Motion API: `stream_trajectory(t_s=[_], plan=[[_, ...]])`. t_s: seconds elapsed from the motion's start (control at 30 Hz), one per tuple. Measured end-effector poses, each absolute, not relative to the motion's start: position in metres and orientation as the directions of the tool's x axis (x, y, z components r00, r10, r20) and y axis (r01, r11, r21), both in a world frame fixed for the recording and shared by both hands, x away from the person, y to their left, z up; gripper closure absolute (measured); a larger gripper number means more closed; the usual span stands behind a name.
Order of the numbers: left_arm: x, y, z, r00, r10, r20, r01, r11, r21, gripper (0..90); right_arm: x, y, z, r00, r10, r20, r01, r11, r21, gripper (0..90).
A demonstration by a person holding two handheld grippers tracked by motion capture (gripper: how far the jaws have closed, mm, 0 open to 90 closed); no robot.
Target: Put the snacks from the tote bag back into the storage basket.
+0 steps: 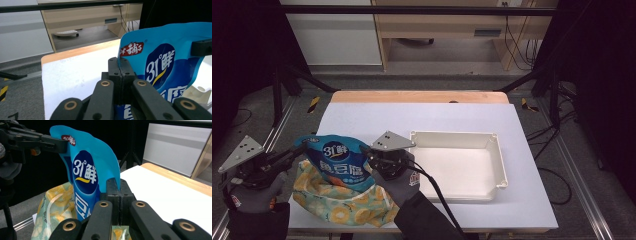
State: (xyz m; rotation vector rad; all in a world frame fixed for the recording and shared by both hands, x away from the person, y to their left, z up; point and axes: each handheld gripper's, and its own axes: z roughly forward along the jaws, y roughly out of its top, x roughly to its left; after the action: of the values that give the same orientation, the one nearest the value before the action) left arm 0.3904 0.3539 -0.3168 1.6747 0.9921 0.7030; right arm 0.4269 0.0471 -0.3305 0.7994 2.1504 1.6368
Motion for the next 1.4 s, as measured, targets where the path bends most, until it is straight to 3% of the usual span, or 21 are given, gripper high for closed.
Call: stream_trajectory(t_s=[0.7, 1.4], plan=[[0.382, 0.354, -0.31, 0.472, 0.881, -0.025, 0.24, -0.102, 0.965, 90.0, 0.426, 0.049, -0.317, -0.795, 0.603, 0.062, 0.222, 0.194, 0.956, 90.0], [0.368, 0.352, -0.269, 0.494, 0.87, 0.004, 0.177, -0.105, 0.979, 90.0, 0.419, 0.042, -0.275, -0.808, 0.589, 0.023, 0.162, 0.185, 0.969, 90.0]])
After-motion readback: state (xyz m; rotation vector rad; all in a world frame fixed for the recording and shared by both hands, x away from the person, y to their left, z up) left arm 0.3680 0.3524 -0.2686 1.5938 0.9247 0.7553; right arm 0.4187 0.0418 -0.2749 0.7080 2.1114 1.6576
